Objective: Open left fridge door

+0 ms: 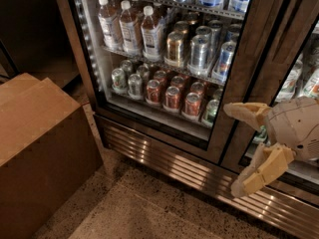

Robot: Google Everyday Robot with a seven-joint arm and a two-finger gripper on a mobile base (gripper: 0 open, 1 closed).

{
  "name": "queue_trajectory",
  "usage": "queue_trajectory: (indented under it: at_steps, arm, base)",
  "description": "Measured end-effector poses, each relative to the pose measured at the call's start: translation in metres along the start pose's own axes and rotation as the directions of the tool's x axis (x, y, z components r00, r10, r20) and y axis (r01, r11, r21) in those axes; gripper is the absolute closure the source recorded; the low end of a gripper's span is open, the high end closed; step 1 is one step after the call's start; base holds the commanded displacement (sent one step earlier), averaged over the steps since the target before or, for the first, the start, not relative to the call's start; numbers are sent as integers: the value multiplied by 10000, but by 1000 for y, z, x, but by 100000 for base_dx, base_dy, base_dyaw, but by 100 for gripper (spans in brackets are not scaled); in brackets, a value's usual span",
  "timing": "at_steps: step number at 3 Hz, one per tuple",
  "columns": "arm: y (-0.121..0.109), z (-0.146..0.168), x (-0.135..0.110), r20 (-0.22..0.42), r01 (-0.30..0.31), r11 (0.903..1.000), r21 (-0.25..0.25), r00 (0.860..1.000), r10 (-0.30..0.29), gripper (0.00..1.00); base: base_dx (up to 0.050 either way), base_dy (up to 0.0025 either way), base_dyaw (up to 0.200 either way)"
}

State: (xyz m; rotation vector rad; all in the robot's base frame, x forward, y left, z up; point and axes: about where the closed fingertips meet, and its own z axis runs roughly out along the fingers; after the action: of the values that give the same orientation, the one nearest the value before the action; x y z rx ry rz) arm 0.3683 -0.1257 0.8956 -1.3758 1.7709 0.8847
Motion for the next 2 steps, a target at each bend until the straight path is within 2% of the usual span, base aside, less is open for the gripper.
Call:
queue_trajectory:
  at_steps: [1, 2]
  arm:
    - [2, -2, 1, 1612, -23, 9926, -1215, 9867, 220, 0]
    - [2, -1, 0, 1862, -55, 9943, -1067, 9822, 254, 0]
  base:
    - [0, 0, 0]
    - [0, 0, 0]
